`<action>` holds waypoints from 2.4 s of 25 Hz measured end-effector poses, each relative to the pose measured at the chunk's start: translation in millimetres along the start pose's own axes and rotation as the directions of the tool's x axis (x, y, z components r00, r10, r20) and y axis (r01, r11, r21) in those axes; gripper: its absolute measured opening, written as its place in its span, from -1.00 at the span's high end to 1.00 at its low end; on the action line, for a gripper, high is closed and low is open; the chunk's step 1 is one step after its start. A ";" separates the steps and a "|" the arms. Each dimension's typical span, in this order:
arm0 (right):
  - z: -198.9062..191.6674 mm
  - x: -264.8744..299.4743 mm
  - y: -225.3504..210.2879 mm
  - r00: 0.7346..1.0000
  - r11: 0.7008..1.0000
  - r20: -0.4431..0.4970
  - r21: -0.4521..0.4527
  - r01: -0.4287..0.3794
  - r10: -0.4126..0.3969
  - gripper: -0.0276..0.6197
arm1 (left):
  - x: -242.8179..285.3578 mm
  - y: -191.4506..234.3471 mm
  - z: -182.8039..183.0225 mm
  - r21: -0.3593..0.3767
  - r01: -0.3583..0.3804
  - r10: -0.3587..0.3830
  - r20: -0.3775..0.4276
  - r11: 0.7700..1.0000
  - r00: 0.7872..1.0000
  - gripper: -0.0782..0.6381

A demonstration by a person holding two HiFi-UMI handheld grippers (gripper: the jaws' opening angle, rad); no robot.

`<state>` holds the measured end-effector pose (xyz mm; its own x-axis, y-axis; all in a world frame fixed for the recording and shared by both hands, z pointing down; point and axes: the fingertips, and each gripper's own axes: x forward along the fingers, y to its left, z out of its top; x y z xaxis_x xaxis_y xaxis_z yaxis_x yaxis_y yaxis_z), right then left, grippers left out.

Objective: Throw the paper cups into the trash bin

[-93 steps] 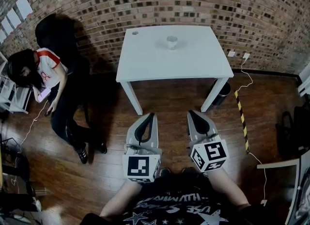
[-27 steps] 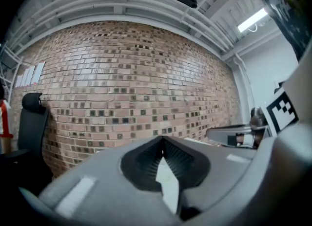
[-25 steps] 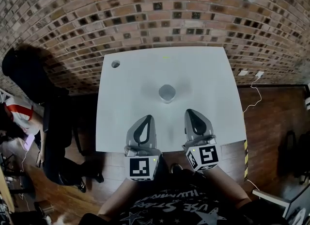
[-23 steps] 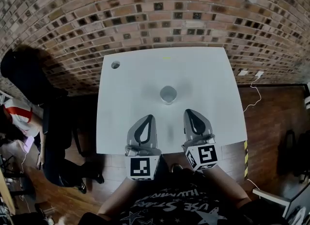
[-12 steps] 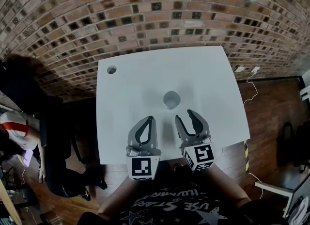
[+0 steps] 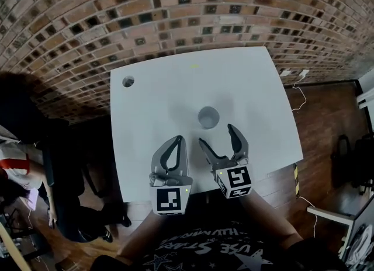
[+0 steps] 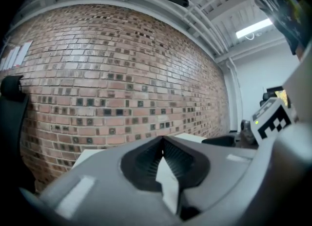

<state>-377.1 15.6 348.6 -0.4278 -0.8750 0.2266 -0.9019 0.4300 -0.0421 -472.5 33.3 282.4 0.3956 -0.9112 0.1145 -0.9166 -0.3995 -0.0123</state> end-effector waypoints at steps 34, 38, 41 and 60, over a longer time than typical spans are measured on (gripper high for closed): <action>-58.6 77.7 -9.2 0.980 0.988 -0.147 -0.054 -0.147 0.138 -0.44 | 66.0 26.3 -91.9 -0.072 -0.184 0.168 -0.184 0.980 0.968 0.77; -59.2 84.6 -4.7 0.978 0.983 -0.144 -0.086 -0.165 0.151 -0.44 | 68.3 33.7 -99.9 -0.068 -0.197 0.180 -0.203 0.978 0.962 0.77; -58.3 89.2 -3.8 0.978 0.982 -0.134 -0.080 -0.172 0.160 -0.44 | 71.6 35.1 -100.0 -0.088 -0.198 0.175 -0.211 0.976 0.962 0.77; -51.2 104.0 -8.2 0.984 0.984 -0.099 -0.076 -0.159 0.151 -0.18 | 71.4 47.3 -99.1 -0.068 -0.201 0.185 -0.191 0.977 0.964 0.77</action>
<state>-411.1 -67.5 422.3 -0.5508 -0.7738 0.3127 -0.8153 0.5790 -0.0032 -493.3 -40.8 388.5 0.2011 -0.9333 0.2974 -0.9791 -0.2007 0.0323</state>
